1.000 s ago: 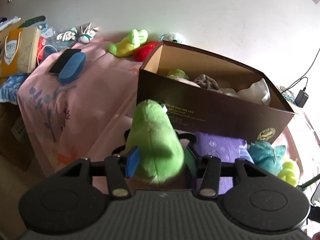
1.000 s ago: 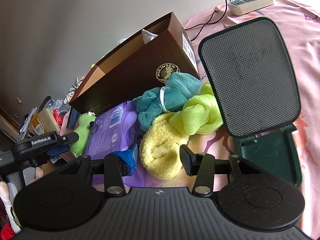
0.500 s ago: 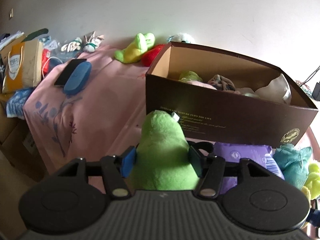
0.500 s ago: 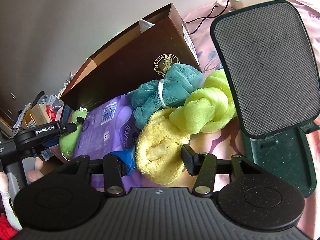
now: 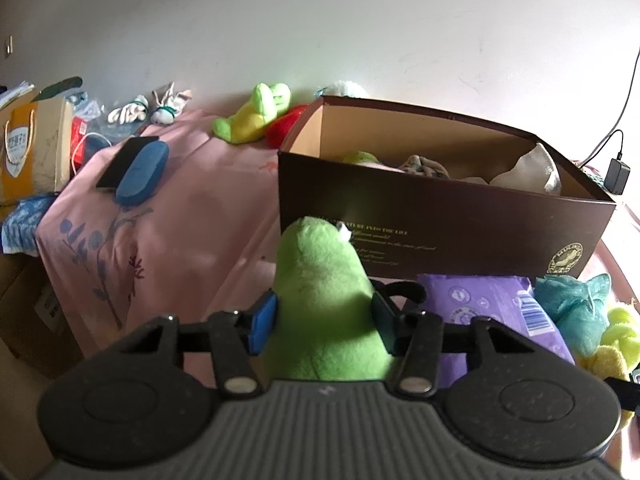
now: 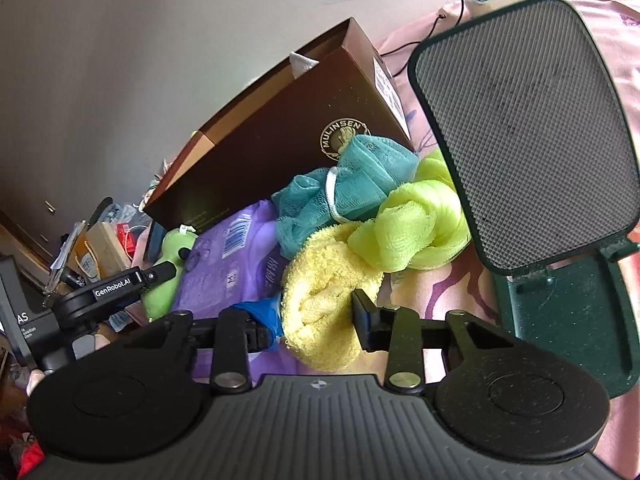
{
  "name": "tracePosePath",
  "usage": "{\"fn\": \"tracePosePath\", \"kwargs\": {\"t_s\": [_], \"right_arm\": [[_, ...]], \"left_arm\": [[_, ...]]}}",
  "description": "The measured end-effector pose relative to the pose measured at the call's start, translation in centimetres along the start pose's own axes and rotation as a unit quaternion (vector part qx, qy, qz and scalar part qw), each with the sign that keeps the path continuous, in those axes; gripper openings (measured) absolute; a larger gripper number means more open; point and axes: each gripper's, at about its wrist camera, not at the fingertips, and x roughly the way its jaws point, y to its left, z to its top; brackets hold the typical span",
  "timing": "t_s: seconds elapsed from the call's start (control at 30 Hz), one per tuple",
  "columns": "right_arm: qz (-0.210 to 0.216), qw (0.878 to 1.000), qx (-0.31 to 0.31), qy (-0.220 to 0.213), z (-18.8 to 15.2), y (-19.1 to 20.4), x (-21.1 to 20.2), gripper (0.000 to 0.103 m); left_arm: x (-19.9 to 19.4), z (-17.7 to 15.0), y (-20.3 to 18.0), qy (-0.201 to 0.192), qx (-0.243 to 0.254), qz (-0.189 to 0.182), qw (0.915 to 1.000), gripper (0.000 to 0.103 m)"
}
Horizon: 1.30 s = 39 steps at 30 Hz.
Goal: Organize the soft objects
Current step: 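Grasp green frog plush with left gripper while right gripper grasps yellow fuzzy towel, then carry frog plush and yellow towel into the box and open both grippers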
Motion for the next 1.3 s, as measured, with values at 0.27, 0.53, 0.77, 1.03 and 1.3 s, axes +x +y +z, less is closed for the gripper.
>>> {"fn": "tracePosePath", "kwargs": {"t_s": [0.27,0.53,0.77,1.03,1.3], "right_arm": [[0.019,1.000,-0.001,-0.002,-0.3,0.0,-2.0,0.018],[0.038,0.998,-0.038,-0.020,-0.1,1.1,-4.2,0.018],[0.050,0.996,-0.053,-0.043,0.4,1.5,-6.0,0.018],[0.056,0.996,-0.054,-0.051,0.7,1.0,-7.1,0.018],[0.066,0.995,-0.052,-0.046,0.9,1.0,-7.1,0.018]], "left_arm": [[-2.9,-0.5,0.4,-0.008,0.003,0.005,0.9999,0.048],[-7.2,-0.6,-0.8,-0.028,0.022,-0.002,0.9993,0.043],[-8.9,-0.4,-2.4,-0.042,0.023,-0.014,0.9988,0.041],[-9.8,-0.4,-2.2,-0.048,0.005,-0.016,0.9987,0.039],[-9.9,0.5,-1.2,-0.050,-0.031,-0.037,0.9976,0.039]]}}
